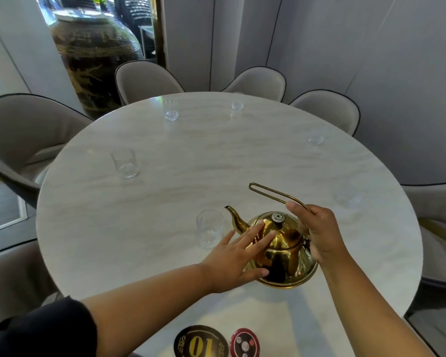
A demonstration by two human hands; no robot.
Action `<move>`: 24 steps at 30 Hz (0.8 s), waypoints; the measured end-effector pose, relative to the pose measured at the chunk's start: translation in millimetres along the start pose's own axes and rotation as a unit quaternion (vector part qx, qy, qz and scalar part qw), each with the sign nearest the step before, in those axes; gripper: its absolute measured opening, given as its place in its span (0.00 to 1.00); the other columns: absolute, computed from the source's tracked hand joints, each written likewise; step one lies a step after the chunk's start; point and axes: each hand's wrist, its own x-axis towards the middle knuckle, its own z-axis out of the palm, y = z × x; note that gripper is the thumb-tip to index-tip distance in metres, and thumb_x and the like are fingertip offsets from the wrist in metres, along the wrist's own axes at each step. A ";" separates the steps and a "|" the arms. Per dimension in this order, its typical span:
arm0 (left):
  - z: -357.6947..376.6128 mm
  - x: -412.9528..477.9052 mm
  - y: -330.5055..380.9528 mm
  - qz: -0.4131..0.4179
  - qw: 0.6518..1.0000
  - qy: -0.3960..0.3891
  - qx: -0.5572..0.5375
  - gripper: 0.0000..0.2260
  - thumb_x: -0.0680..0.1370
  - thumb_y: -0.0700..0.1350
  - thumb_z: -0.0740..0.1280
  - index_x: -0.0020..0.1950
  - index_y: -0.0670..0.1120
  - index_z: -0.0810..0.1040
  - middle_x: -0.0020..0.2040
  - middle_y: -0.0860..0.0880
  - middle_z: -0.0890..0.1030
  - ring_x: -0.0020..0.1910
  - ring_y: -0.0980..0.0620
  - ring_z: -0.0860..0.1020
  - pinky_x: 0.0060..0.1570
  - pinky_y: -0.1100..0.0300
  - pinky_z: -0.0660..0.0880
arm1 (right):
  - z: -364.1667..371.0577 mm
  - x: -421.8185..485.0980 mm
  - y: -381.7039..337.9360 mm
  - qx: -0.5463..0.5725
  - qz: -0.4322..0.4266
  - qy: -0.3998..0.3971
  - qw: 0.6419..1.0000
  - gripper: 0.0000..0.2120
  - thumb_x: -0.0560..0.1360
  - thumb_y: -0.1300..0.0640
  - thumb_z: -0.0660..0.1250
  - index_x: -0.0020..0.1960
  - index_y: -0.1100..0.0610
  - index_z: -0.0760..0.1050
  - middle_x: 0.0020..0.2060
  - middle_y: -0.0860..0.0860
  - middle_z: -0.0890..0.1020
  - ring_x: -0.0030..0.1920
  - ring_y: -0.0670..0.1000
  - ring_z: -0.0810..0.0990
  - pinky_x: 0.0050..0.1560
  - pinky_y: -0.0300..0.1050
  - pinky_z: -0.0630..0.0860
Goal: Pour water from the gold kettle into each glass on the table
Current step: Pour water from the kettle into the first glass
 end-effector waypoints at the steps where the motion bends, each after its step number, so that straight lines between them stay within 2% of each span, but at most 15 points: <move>1: 1.4 -1.9 -1.0 -0.001 1.000 -0.003 -0.002 0.30 0.79 0.63 0.51 0.74 0.61 0.35 0.77 0.53 0.35 0.76 0.53 0.43 0.71 0.52 0.34 | 2.1 0.3 0.5 -0.009 0.003 -0.009 1.000 0.24 0.65 0.54 0.73 0.25 0.56 0.59 0.18 0.45 0.59 0.21 0.45 0.56 0.24 0.35 0.60; 6: 5.8 -7.9 -5.2 -0.003 0.999 -0.011 -0.031 0.32 0.79 0.62 0.53 0.75 0.59 0.36 0.77 0.51 0.36 0.77 0.51 0.46 0.72 0.51 0.36 | 9.9 0.0 1.9 -0.032 0.019 -0.034 0.999 0.23 0.64 0.51 0.73 0.25 0.55 0.60 0.18 0.46 0.59 0.21 0.45 0.56 0.24 0.36 0.58; 10: 8.4 -11.3 -8.3 0.004 0.999 -0.013 -0.052 0.32 0.79 0.61 0.53 0.75 0.58 0.36 0.76 0.53 0.34 0.76 0.53 0.44 0.74 0.50 0.39 | 15.1 0.7 3.2 -0.058 0.025 -0.038 0.997 0.24 0.68 0.54 0.74 0.23 0.53 0.61 0.18 0.45 0.60 0.21 0.46 0.57 0.25 0.37 0.59; 19: 9.1 -13.6 -16.0 0.015 0.998 -0.024 -0.051 0.34 0.79 0.62 0.53 0.75 0.56 0.33 0.76 0.53 0.34 0.76 0.53 0.47 0.72 0.50 0.38 | 24.8 4.0 -2.0 -0.113 0.032 -0.049 0.992 0.23 0.70 0.53 0.74 0.25 0.57 0.63 0.19 0.46 0.60 0.21 0.46 0.58 0.26 0.38 0.61; 24: 7.6 -13.9 -18.6 0.023 0.998 -0.026 -0.053 0.34 0.79 0.62 0.53 0.74 0.56 0.32 0.76 0.52 0.33 0.76 0.52 0.47 0.72 0.50 0.37 | 28.3 6.8 -6.4 -0.137 0.034 -0.055 0.989 0.25 0.69 0.52 0.74 0.24 0.56 0.62 0.18 0.45 0.60 0.20 0.46 0.58 0.26 0.38 0.62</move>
